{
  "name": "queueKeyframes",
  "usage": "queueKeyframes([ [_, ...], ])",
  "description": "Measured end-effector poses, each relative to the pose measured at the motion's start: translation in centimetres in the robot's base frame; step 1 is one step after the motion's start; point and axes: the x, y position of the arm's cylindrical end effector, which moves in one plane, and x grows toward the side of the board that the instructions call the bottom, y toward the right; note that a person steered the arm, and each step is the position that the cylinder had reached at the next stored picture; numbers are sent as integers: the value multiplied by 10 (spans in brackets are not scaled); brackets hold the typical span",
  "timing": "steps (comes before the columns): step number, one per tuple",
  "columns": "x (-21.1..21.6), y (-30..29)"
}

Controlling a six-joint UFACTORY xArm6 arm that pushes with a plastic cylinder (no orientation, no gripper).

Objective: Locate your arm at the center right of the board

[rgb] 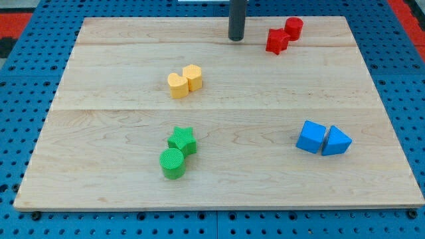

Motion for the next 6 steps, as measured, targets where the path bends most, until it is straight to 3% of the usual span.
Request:
queueKeyframes([
  [2, 14, 78],
  [3, 29, 78],
  [4, 93, 117],
  [5, 130, 164],
  [6, 130, 164],
])
